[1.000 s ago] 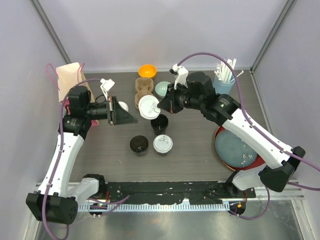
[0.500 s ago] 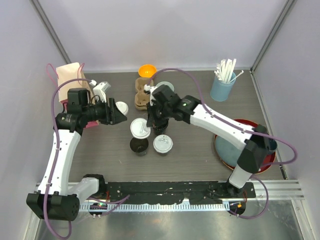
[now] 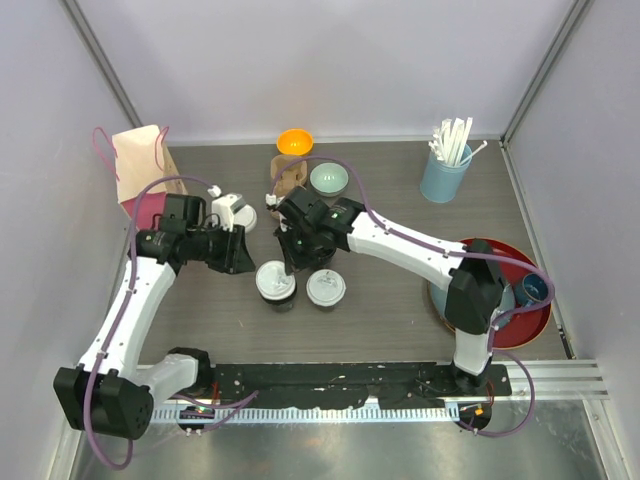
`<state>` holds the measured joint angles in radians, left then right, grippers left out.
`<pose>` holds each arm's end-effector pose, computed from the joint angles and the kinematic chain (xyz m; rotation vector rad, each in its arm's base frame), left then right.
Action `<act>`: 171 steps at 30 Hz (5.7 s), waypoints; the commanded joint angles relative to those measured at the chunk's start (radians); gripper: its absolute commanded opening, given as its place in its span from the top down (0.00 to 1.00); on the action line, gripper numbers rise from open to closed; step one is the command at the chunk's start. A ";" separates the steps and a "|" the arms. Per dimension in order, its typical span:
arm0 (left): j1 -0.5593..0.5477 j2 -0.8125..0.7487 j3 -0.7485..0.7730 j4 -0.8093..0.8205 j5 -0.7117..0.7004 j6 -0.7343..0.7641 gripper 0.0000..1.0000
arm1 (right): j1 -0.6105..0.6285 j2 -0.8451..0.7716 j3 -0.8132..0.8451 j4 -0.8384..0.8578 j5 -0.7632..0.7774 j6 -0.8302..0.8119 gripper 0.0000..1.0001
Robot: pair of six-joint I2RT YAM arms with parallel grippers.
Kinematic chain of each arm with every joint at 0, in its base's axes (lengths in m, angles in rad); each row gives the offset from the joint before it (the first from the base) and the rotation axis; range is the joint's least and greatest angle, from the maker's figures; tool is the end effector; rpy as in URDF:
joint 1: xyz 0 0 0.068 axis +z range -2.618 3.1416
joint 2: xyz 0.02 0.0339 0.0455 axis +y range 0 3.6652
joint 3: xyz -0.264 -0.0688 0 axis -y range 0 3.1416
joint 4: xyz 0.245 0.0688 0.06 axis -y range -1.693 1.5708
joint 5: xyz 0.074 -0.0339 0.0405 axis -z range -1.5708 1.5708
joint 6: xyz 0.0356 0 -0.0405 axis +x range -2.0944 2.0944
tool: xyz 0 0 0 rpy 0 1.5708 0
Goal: Pack the takeout coffee
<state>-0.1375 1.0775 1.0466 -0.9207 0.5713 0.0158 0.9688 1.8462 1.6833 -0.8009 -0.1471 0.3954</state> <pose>0.1975 -0.0468 0.3138 0.4181 2.4310 -0.7677 0.2254 0.3372 0.2973 -0.8169 2.5521 0.6821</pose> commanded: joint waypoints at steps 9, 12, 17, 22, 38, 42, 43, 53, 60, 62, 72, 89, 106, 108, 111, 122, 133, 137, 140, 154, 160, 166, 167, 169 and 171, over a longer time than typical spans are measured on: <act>-0.100 0.022 -0.066 0.040 -0.070 0.033 0.67 | 0.002 0.058 0.036 -0.011 -0.017 -0.009 0.99; -0.128 0.035 -0.073 0.055 -0.109 0.024 0.66 | 0.002 0.061 0.036 -0.011 -0.017 -0.010 0.99; -0.148 0.044 -0.074 0.086 -0.145 0.001 0.59 | 0.001 0.073 0.032 -0.011 -0.029 -0.015 0.99; -0.163 0.056 -0.079 0.095 -0.156 0.001 0.57 | -0.001 0.091 0.032 -0.008 -0.039 -0.018 0.99; -0.192 0.064 0.033 0.017 -0.194 0.010 0.62 | -0.001 0.074 0.065 0.017 -0.071 -0.023 0.99; -0.191 0.076 0.033 -0.017 -0.199 0.018 0.62 | -0.002 0.071 0.067 0.023 -0.080 -0.026 0.99; -0.191 0.078 0.030 -0.015 -0.200 0.018 0.62 | -0.002 0.073 0.067 0.025 -0.086 -0.029 0.99; -0.192 0.093 -0.019 0.000 -0.200 0.012 0.62 | -0.001 0.077 0.047 0.025 -0.059 -0.029 0.99; -0.195 0.111 -0.049 0.032 -0.195 0.003 0.62 | -0.001 0.068 0.052 -0.001 -0.016 -0.032 0.99; -0.197 0.124 -0.048 0.036 -0.198 0.001 0.62 | -0.002 0.073 0.058 -0.007 -0.017 -0.032 0.99; -0.221 0.153 -0.031 0.062 -0.194 -0.008 0.62 | -0.001 0.093 0.056 -0.009 -0.034 -0.038 0.99; -0.221 0.127 0.006 0.036 -0.203 -0.004 0.61 | -0.001 0.079 0.058 0.039 -0.112 -0.047 0.99; -0.232 0.168 -0.046 0.108 -0.226 -0.037 0.61 | 0.001 0.102 0.049 0.034 -0.132 -0.049 0.99; -0.237 0.171 -0.043 0.111 -0.223 -0.037 0.61 | 0.004 0.107 0.049 0.034 -0.137 -0.052 0.99; -0.240 0.174 -0.049 0.111 -0.226 -0.036 0.63 | 0.004 0.111 0.053 0.035 -0.143 -0.058 0.99; -0.241 0.162 0.030 0.046 -0.229 -0.020 0.65 | 0.005 0.085 0.092 0.029 -0.167 -0.076 0.99; -0.241 0.144 0.029 0.020 -0.237 0.006 0.64 | 0.004 0.070 0.089 0.039 -0.197 -0.078 0.99; -0.243 0.154 0.009 0.025 -0.238 0.007 0.64 | 0.011 0.079 0.090 0.042 -0.201 -0.082 0.99; -0.241 0.153 0.006 0.023 -0.240 0.009 0.64 | 0.019 0.068 0.095 0.048 -0.177 -0.090 0.99; -0.241 0.186 -0.040 0.049 -0.274 0.030 0.65 | 0.041 0.093 0.092 0.069 -0.157 -0.095 0.99; -0.241 0.206 -0.027 0.034 -0.263 0.032 0.66 | 0.044 0.101 0.102 0.078 -0.167 -0.090 0.99; -0.240 0.180 0.042 -0.015 -0.217 0.029 0.64 | 0.044 0.056 0.105 0.074 -0.140 -0.098 0.99; -0.240 0.174 0.049 -0.020 -0.218 0.027 0.64 | 0.044 0.051 0.110 0.074 -0.140 -0.098 0.99; -0.240 0.168 0.067 -0.033 -0.218 0.027 0.64 | 0.044 0.044 0.113 0.074 -0.140 -0.096 0.99; -0.240 0.157 0.075 -0.038 -0.214 0.027 0.64 | 0.045 0.042 0.115 0.075 -0.146 -0.098 0.99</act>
<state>-0.3710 1.2476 1.0748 -0.9550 0.3256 0.0349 0.9539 1.9736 1.7309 -0.8158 -0.2443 0.3866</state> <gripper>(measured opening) 0.359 0.037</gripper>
